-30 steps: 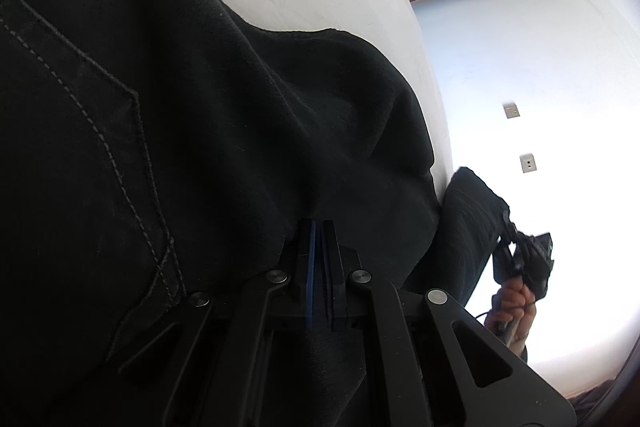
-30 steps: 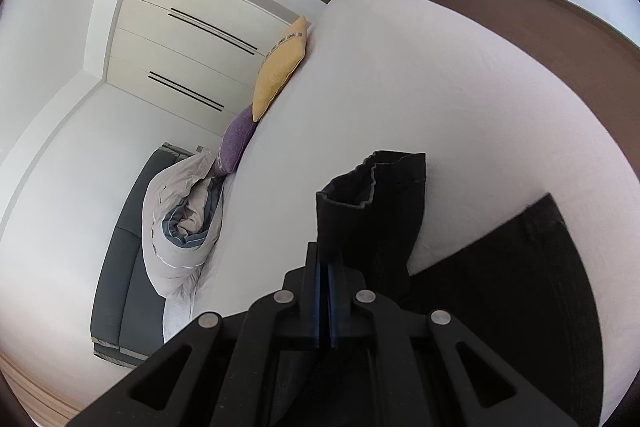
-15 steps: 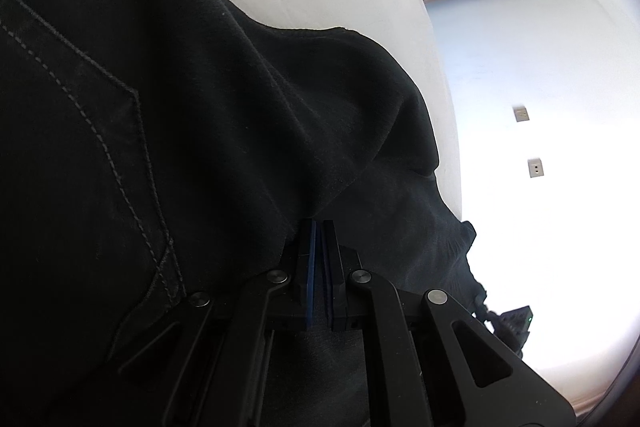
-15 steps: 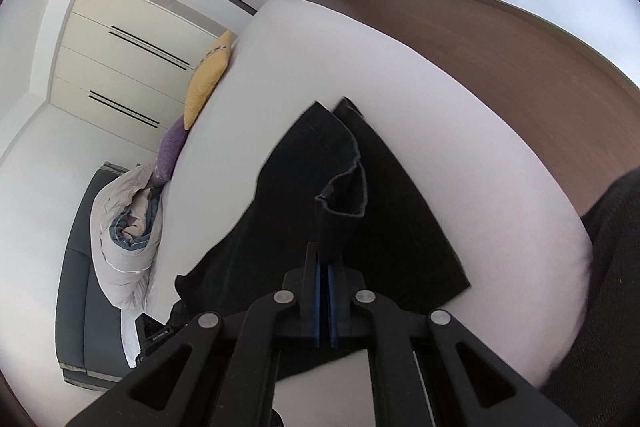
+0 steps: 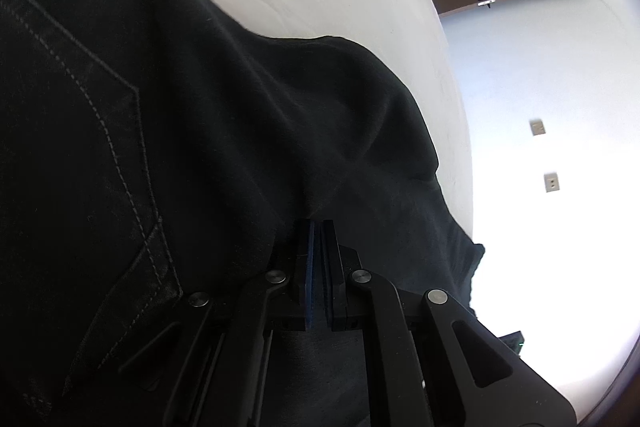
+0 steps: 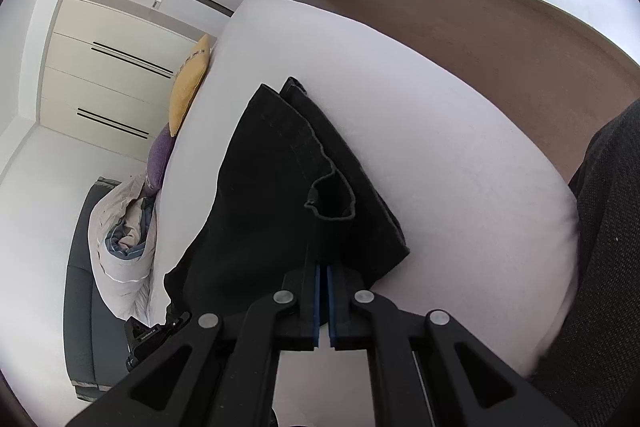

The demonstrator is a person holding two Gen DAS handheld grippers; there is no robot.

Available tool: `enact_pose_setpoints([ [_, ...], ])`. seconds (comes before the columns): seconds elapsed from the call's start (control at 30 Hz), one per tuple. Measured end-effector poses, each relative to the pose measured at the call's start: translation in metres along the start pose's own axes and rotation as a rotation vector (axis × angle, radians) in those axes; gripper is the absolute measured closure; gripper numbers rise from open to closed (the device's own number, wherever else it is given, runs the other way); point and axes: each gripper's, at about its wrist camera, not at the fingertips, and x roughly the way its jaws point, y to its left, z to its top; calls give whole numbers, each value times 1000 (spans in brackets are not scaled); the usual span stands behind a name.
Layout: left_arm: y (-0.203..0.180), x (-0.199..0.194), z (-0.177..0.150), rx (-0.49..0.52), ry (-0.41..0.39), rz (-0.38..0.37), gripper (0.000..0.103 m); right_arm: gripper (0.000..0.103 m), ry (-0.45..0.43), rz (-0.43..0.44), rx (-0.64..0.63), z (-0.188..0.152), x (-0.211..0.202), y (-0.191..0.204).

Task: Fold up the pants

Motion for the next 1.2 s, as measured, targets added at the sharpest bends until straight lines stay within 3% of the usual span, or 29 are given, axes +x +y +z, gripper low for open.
enact_pose_setpoints([
  [0.5,-9,-5,-3,32,-26,-31,97,100,-10,11,40,-2,-15,-9],
  [0.8,-3,-1,6,24,-33,-61,97,102,39,49,99,-5,-4,-27],
  [0.9,7,-9,1,25,-42,-66,97,95,59,67,110,0,-12,-30],
  [0.97,9,-15,-3,38,-49,-59,97,83,24,2,51,7,-29,-21],
  [1.0,8,-16,-5,48,-49,-53,97,69,-14,-59,17,12,-41,-15],
  [1.03,8,-18,-6,56,-50,-47,97,67,-74,-101,-8,19,-56,-9],
  [1.13,9,-21,-8,61,-54,-47,97,67,-121,-12,-76,38,-70,14],
  [1.2,14,-21,-8,44,-56,-61,97,67,-57,102,-159,46,-52,45],
])
